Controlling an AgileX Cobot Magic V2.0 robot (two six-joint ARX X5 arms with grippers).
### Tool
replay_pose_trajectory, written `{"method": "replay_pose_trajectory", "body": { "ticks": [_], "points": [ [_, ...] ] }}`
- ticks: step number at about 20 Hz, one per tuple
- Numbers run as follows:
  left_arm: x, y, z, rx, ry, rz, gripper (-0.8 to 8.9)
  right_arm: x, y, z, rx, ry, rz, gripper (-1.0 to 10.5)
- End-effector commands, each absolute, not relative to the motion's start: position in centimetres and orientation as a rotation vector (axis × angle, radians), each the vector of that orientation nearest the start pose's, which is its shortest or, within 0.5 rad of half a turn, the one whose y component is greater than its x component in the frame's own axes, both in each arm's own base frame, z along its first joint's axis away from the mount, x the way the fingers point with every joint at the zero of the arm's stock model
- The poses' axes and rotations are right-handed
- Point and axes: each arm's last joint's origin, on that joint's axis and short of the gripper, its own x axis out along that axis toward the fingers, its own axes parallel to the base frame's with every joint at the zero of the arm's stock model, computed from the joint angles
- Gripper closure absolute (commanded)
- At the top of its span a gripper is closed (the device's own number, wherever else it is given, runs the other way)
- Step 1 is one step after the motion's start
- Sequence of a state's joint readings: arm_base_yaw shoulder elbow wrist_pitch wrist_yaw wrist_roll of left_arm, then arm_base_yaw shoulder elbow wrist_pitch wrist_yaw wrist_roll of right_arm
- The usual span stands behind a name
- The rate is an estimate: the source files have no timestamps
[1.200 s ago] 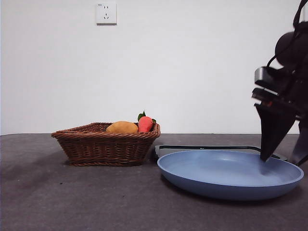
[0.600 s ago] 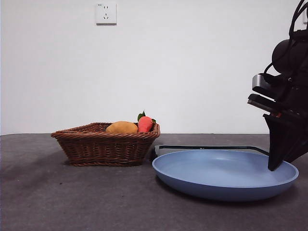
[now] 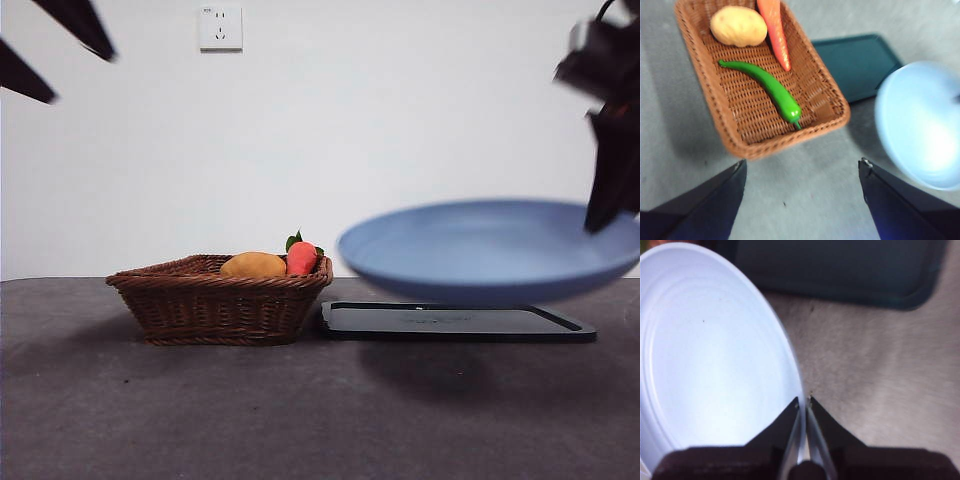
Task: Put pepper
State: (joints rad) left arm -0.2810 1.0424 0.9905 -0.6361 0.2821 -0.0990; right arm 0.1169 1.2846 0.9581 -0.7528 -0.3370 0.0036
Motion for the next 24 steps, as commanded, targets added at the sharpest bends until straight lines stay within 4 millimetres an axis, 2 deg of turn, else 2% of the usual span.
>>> {"method": "replay_pose_trajectory", "body": {
  "ticks": [1, 4, 7, 9, 13, 19, 24],
  "points": [
    [22.7, -8.8, 32.2, -0.067, 0.736, -0.485, 4.26, 23.1, 3.1, 26.9, 0.135, 1.016, 0.389, 9.4],
    [27.0, -12.2, 31.8, -0.007, 0.788, -0.447, 4.26, 21.2, 2.0, 28.8, 0.154, 0.942, 0.351, 9.4],
    [30.7, -14.9, 30.2, 0.041, 0.844, -0.415, 4.26, 19.4, 1.2, 30.3, 0.170, 0.871, 0.316, 9.4],
    [32.7, -16.3, 28.7, 0.057, 0.883, -0.400, 4.26, 18.4, 0.8, 31.0, 0.180, 0.831, 0.298, 9.4],
    [35.8, -17.8, 25.1, 0.056, 0.964, -0.316, 4.26, 17.2, 0.6, 31.9, 0.176, 0.775, 0.290, 9.4],
    [37.9, -19.0, 20.5, 0.043, 1.038, -0.281, 4.26, 17.1, 0.6, 32.0, 0.176, 0.772, 0.292, 9.4],
    [38.2, -19.3, 19.2, 0.050, 1.055, -0.263, 4.26, 17.0, 0.6, 32.0, 0.175, 0.775, 0.293, 9.4]
  ]
}}
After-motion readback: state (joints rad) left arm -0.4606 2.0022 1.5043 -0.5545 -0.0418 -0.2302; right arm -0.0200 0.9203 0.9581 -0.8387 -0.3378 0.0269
